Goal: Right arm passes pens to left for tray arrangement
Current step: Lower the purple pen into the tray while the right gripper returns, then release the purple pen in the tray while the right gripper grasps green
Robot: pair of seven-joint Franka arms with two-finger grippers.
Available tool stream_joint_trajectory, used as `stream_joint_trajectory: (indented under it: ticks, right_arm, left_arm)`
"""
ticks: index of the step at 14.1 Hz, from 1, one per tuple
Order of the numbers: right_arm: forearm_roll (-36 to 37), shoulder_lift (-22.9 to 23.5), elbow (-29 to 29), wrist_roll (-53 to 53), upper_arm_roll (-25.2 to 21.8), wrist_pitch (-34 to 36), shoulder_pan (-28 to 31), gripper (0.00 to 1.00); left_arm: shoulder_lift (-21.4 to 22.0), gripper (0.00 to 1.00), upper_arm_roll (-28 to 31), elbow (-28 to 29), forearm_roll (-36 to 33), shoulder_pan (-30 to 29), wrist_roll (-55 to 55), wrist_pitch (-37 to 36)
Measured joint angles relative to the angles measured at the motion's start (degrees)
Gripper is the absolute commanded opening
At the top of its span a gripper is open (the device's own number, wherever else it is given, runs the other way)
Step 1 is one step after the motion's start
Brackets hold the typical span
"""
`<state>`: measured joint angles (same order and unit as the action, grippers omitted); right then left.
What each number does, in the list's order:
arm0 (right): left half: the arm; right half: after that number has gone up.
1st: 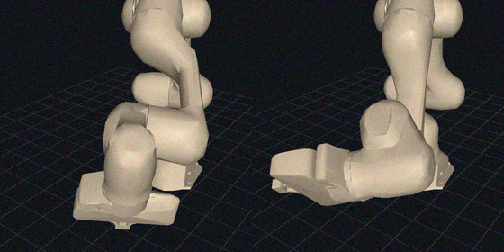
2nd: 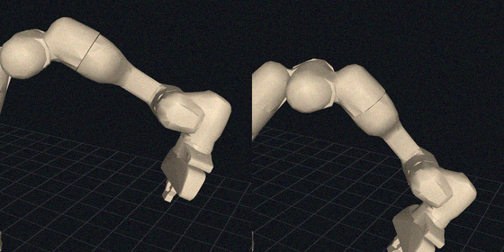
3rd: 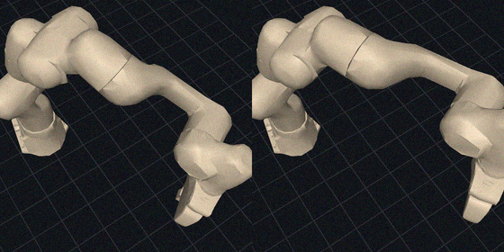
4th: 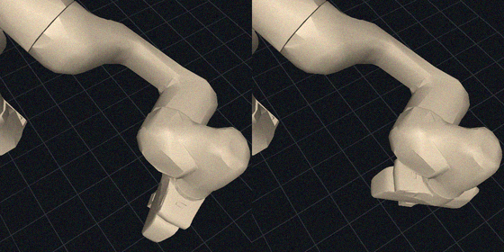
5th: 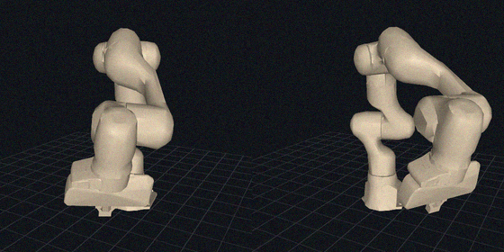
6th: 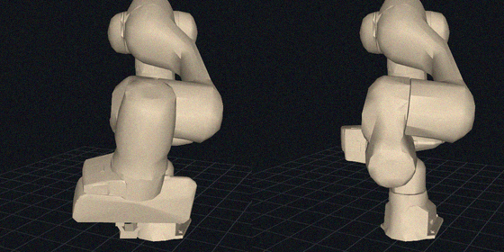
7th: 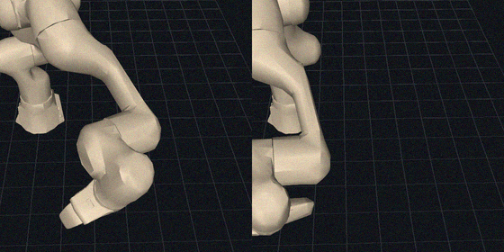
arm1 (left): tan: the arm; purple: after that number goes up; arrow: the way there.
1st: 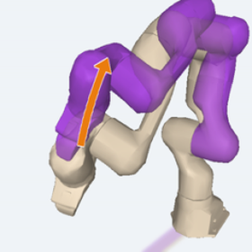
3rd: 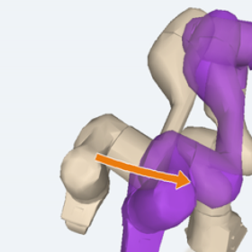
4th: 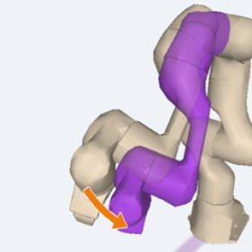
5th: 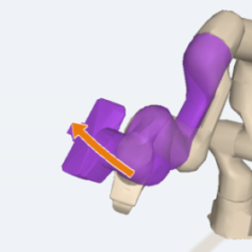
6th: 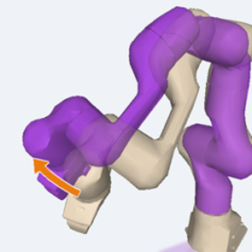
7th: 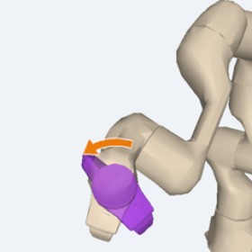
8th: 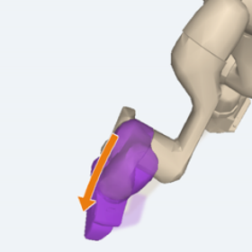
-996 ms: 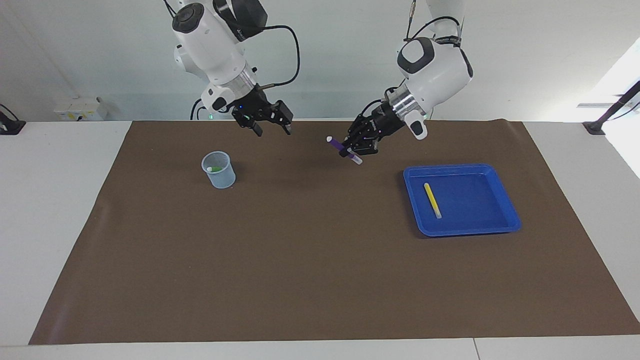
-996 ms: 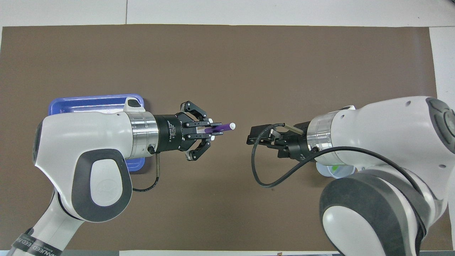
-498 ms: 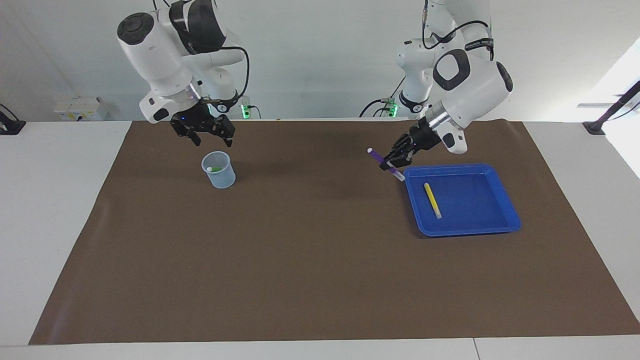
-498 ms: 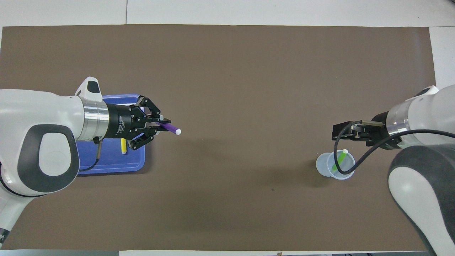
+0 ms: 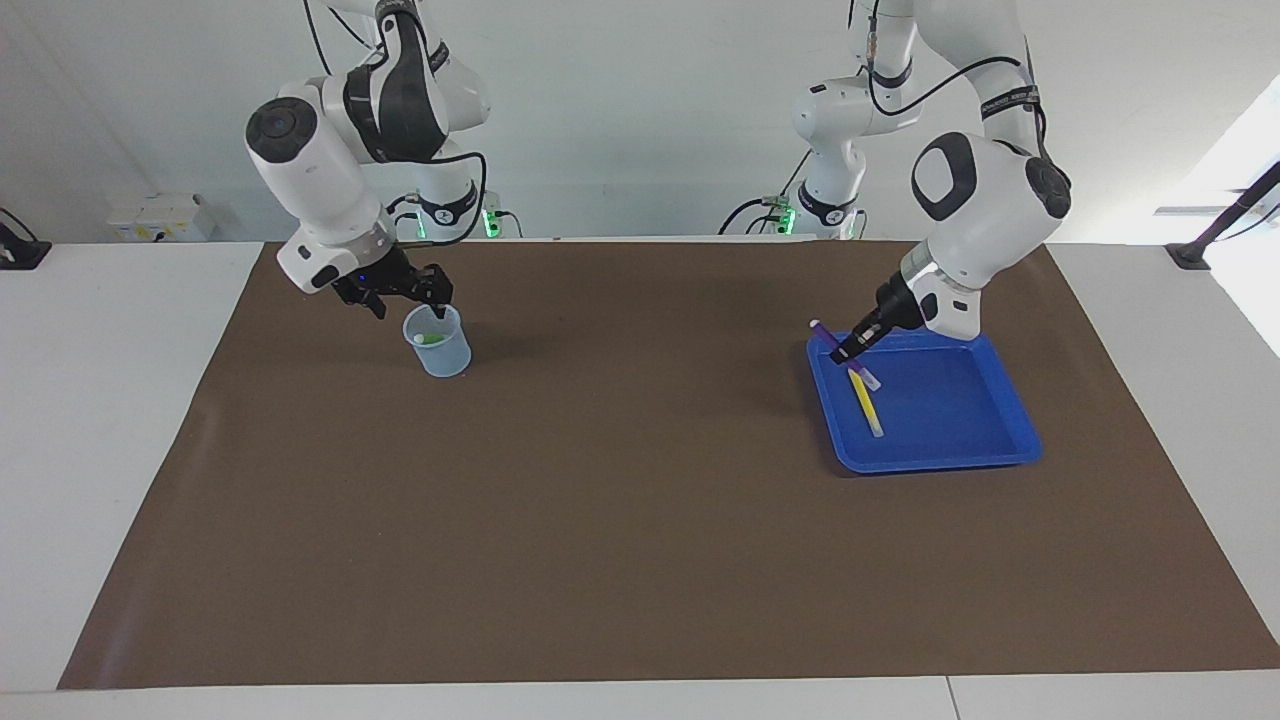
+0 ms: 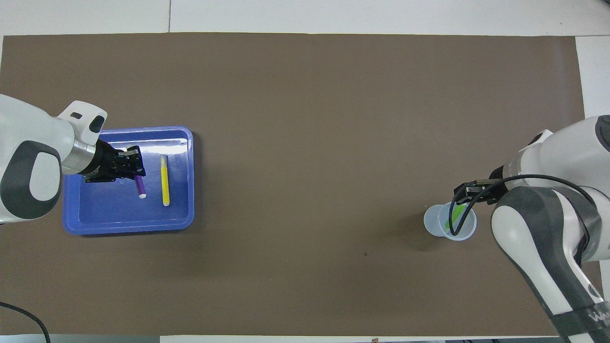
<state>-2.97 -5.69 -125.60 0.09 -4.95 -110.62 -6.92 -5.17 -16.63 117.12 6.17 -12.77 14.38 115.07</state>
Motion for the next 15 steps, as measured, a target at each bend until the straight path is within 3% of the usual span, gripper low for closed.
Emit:
stream_joint_trajectory:
  ticks: [1,5,11,14,15]
  right_arm:
    - [0.0,0.0,-1.0,-1.9,-0.1,-1.0,0.6,0.51]
    - [-0.1,0.1,-2.6,-3.1,0.1,-1.8,0.8,0.48]
    - [-1.7,0.1,-3.0,-3.1,0.6,-2.9,0.1,0.48]
    - [-1.9,0.1,-3.1,-3.2,0.6,-3.1,-0.2,0.54]
    - [-1.9,0.1,-3.1,-3.2,0.5,-3.1,-0.1,0.53]
  left_arm:
    - [-1.1,0.00,0.0,-0.1,-2.9,-0.3,-3.0,0.1]
    - [-4.5,0.00,0.0,0.7,-7.9,-0.7,-7.7,2.2]
    - [-5.2,0.00,-0.2,5.3,-8.1,-1.4,-5.2,7.9]
    - [-5.2,0.00,-0.3,7.0,-8.1,-1.3,-4.5,10.3]
    - [-5.2,0.10,-0.3,7.0,-8.1,-1.4,-4.5,10.3]
